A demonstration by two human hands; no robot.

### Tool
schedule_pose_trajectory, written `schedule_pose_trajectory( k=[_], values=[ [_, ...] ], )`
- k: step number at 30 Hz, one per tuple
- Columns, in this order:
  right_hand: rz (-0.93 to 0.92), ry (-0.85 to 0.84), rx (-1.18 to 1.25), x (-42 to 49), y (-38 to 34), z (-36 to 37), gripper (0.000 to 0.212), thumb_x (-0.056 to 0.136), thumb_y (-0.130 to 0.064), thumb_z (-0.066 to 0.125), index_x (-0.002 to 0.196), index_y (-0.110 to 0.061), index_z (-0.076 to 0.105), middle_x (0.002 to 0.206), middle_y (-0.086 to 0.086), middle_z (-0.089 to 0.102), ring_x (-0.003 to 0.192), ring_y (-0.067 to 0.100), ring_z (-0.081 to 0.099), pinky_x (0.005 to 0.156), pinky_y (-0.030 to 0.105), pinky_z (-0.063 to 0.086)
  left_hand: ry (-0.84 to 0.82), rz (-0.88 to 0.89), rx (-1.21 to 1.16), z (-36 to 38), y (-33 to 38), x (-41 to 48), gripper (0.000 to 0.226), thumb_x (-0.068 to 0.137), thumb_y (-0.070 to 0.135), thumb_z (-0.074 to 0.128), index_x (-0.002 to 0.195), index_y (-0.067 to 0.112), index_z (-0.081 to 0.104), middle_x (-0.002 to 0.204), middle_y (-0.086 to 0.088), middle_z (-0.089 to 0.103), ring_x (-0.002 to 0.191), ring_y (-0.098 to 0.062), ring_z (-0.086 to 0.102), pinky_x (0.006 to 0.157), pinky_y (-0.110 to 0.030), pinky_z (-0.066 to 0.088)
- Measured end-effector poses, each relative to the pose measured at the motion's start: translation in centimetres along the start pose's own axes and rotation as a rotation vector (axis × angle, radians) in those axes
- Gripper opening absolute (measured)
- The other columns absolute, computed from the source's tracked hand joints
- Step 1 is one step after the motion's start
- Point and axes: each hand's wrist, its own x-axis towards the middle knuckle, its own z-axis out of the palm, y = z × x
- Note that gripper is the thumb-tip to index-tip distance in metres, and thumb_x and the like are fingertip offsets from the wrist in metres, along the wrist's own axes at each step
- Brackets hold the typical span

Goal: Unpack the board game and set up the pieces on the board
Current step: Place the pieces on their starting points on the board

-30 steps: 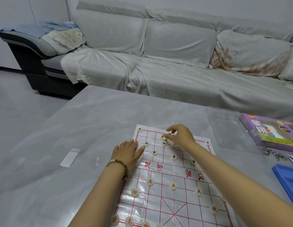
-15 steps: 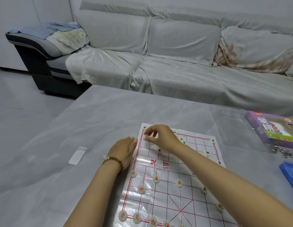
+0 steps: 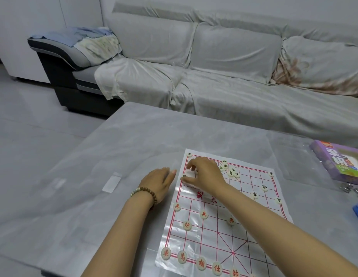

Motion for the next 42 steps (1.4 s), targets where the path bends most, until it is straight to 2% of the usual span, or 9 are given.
schedule_pose_trajectory(
  k=[5, 11, 16, 20, 24, 31, 34, 38, 42],
  values=[
    [0.024, 0.055, -0.115, -0.2, -0.8, 1.4, 0.033, 0.084, -0.050, 0.061, 0.099, -0.020, 0.065, 0.098, -0.002, 0.062, 0.098, 0.019, 0.052, 0.087, 0.033, 0.033, 0.005, 0.006, 0.002, 0.3, -0.3, 0.3, 0.051, 0.099, 0.045, 0.023, 0.123, 0.010, 0.052, 0.123, -0.009, 0.057, 0.115, -0.025, 0.052, 0.099, -0.035, 0.039],
    [0.005, 0.010, -0.047, -0.2, -0.9, 1.5, 0.026, 0.090, -0.035, 0.057, 0.113, -0.025, 0.065, 0.109, -0.002, 0.062, 0.108, 0.018, 0.050, 0.093, 0.033, 0.031, 0.025, 0.002, -0.020, 0.5, -0.8, 0.5, 0.047, 0.098, 0.047, 0.024, 0.100, 0.012, 0.055, 0.099, -0.004, 0.060, 0.090, -0.019, 0.055, 0.092, -0.038, 0.047],
    [0.067, 0.041, -0.007, -0.2, -1.0, 1.5, 0.037, 0.085, -0.045, 0.062, 0.114, -0.021, 0.062, 0.107, -0.002, 0.062, 0.105, 0.019, 0.051, 0.094, 0.033, 0.035, 0.018, -0.001, -0.023, 0.5, -0.8, 0.3, 0.049, 0.098, 0.047, 0.024, 0.111, 0.012, 0.056, 0.110, -0.007, 0.060, 0.094, -0.016, 0.052, 0.094, -0.035, 0.043],
    [0.095, 0.088, 0.040, -0.3, -1.0, 1.8, 0.027, 0.087, -0.039, 0.062, 0.106, -0.020, 0.066, 0.104, -0.003, 0.063, 0.103, 0.018, 0.052, 0.091, 0.031, 0.034, 0.039, 0.005, -0.006, 0.5, -0.7, 0.5, 0.046, 0.097, 0.048, 0.024, 0.091, 0.014, 0.054, 0.088, -0.005, 0.058, 0.086, -0.021, 0.056, 0.085, -0.038, 0.049],
    [0.100, 0.083, 0.105, -0.6, -0.5, 1.9, 0.026, 0.086, -0.038, 0.064, 0.106, -0.023, 0.068, 0.102, -0.004, 0.064, 0.101, 0.016, 0.053, 0.090, 0.030, 0.034, 0.050, 0.001, 0.001, 0.4, -0.5, 0.5, 0.043, 0.098, 0.046, 0.025, 0.086, 0.014, 0.052, 0.085, -0.004, 0.056, 0.083, -0.021, 0.055, 0.081, -0.035, 0.048],
    [0.097, 0.093, 0.140, -0.8, -0.4, 2.0, 0.025, 0.086, -0.037, 0.065, 0.105, -0.022, 0.069, 0.102, -0.004, 0.064, 0.100, 0.016, 0.054, 0.090, 0.030, 0.036, 0.029, -0.002, 0.011, 0.5, -0.4, 0.6, 0.050, 0.098, 0.046, 0.025, 0.114, 0.011, 0.056, 0.113, -0.007, 0.061, 0.096, -0.017, 0.053, 0.092, -0.032, 0.043],
    [0.091, 0.077, 0.144, -0.7, -0.3, 1.8, 0.028, 0.085, -0.038, 0.065, 0.108, -0.022, 0.068, 0.106, -0.004, 0.065, 0.103, 0.016, 0.054, 0.093, 0.031, 0.037, 0.032, -0.009, -0.010, 0.4, -0.2, 0.6, 0.050, 0.097, 0.048, 0.024, 0.113, 0.012, 0.057, 0.111, -0.006, 0.061, 0.102, -0.020, 0.056, 0.094, -0.034, 0.046],
    [0.139, 0.200, 0.270, -0.9, 1.6, -0.4, 0.025, 0.084, -0.035, 0.068, 0.105, -0.022, 0.067, 0.108, -0.006, 0.063, 0.104, 0.012, 0.053, 0.097, 0.035, 0.041, 0.064, 0.015, -0.025, 0.2, 1.4, 0.3, 0.051, 0.099, 0.045, 0.026, 0.135, 0.014, 0.044, 0.140, -0.003, 0.046, 0.128, -0.019, 0.043, 0.106, -0.032, 0.033],
    [0.275, 0.265, 0.298, -1.6, 7.1, -3.5, 0.019, 0.083, -0.029, 0.070, 0.100, -0.022, 0.066, 0.103, -0.008, 0.061, 0.093, 0.012, 0.053, 0.093, 0.041, 0.044, 0.081, 0.139, 0.054, 0.9, 3.6, 0.6, 0.048, 0.100, 0.040, 0.025, 0.141, 0.016, 0.037, 0.148, 0.000, 0.037, 0.136, -0.017, 0.031, 0.112, -0.031, 0.022]
  ],
)
